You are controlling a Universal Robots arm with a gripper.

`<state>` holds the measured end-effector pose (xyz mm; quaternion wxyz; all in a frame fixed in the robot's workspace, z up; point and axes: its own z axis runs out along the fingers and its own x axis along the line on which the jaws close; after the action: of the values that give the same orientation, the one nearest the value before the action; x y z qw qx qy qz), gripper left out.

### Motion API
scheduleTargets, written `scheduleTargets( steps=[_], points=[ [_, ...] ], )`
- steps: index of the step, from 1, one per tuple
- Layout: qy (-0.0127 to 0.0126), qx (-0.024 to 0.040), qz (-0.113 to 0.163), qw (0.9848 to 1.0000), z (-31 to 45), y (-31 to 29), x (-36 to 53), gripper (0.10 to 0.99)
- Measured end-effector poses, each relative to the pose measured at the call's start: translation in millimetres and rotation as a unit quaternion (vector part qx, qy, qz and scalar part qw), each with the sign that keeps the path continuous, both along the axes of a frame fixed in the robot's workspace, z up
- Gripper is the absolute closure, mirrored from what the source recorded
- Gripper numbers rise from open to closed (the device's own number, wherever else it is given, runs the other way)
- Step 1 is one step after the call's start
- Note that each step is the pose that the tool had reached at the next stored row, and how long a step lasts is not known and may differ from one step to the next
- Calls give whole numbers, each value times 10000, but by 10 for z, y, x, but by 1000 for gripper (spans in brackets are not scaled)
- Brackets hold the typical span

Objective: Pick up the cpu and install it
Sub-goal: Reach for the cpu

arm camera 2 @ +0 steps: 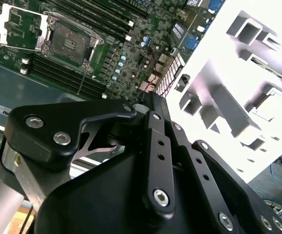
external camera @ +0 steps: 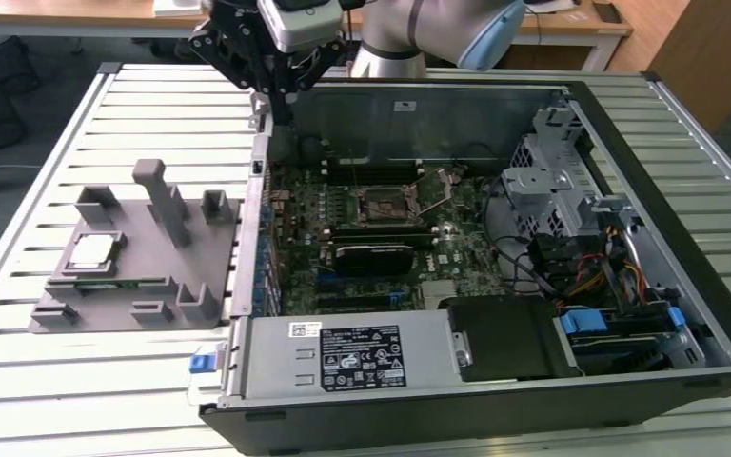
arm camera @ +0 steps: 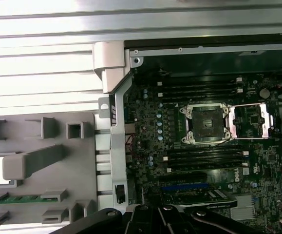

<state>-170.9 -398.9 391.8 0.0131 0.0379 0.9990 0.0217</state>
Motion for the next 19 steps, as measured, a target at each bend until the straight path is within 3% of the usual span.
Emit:
scheduleTargets(
  steps=[19],
  points=[
    [0, 0, 0, 10000, -7, 0, -76, 980]
  ],
)
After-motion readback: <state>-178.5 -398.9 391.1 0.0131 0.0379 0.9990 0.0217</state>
